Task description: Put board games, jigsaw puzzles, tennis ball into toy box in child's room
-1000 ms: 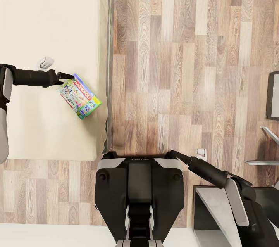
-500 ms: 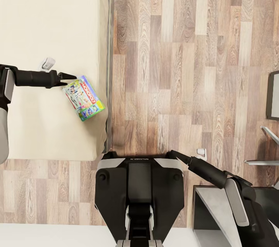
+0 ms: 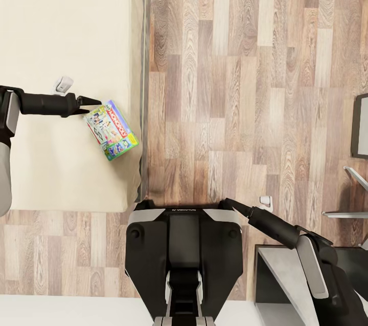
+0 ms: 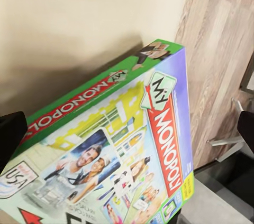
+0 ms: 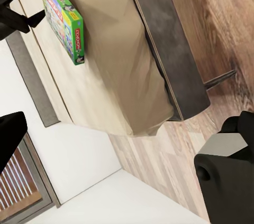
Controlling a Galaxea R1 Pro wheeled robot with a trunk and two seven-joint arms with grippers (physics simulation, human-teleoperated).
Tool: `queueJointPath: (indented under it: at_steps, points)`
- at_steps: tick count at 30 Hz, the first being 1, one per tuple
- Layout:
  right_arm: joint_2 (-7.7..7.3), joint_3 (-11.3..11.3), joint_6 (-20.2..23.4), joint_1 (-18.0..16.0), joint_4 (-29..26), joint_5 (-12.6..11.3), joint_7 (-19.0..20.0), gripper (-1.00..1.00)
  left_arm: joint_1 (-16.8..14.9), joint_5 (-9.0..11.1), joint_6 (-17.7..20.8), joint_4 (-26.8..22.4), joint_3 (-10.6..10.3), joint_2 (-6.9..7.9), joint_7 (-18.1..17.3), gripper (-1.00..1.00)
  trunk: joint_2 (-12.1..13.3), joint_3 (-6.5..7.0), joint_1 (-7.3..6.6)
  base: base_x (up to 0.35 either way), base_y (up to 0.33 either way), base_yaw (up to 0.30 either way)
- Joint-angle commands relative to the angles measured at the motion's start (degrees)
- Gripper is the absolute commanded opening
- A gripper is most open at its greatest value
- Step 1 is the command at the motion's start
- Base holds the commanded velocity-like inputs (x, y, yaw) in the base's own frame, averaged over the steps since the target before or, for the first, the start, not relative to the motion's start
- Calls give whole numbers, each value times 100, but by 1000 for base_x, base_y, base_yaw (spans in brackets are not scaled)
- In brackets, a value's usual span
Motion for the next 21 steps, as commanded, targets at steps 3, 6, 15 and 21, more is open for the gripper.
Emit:
queueJointPath:
  at_steps: [3,6,15,21]
  points:
    - [-1,-4,29,0,-1,-15,9,100,-3,-63,38,10,24,-2,-53,100,-9,-5,4,0,0,0]
    - [-2,-4,32,1,-1,-14,10,100,-3,-54,38,17,40,5,-62,100,-9,-5,4,0,0,0]
    - [-1,-4,29,1,-1,-15,10,100,-3,-65,46,39,16,4,-417,100,-9,-5,4,0,0,0]
    - [0,-4,32,0,-1,-17,10,100,-3,-67,46,49,0,9,-493,100,-9,-5,4,0,0,0]
